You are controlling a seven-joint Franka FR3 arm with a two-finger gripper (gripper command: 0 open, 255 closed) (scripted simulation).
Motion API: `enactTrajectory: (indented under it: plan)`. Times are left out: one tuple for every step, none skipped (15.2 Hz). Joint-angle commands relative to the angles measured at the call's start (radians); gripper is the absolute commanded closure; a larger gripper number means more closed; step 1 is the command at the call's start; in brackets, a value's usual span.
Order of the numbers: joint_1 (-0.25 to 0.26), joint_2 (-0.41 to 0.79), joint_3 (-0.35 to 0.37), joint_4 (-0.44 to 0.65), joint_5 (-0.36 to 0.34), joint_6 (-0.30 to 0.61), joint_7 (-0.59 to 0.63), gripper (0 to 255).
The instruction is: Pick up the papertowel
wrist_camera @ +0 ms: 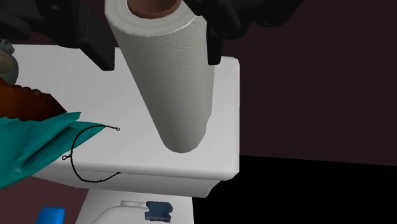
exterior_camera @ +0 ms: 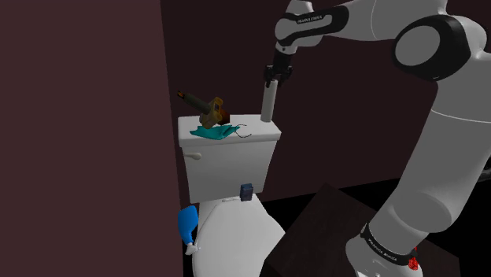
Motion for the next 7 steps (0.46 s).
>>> enactTrajectory:
  plan:
    - [-0.001, -0.002, 0.000, 0.022, 0.000, -0.024, 0.000, 255]
    - [-0.001, -0.002, -0.001, 0.035, 0.000, -0.038, -0.001, 255]
    - [-0.001, -0.002, -0.001, 0.049, 0.000, -0.051, -0.001, 255]
    - [-0.001, -0.002, -0.001, 0.063, 0.000, -0.065, -0.001, 255]
    - [-0.002, -0.001, -0.001, 0.077, 0.000, -0.078, -0.001, 255]
    - [-0.002, -0.001, -0.001, 0.079, 0.000, -0.080, -0.001, 255]
    - [-0.002, -0.001, -0.001, 0.079, 0.000, -0.080, -0.001, 255]
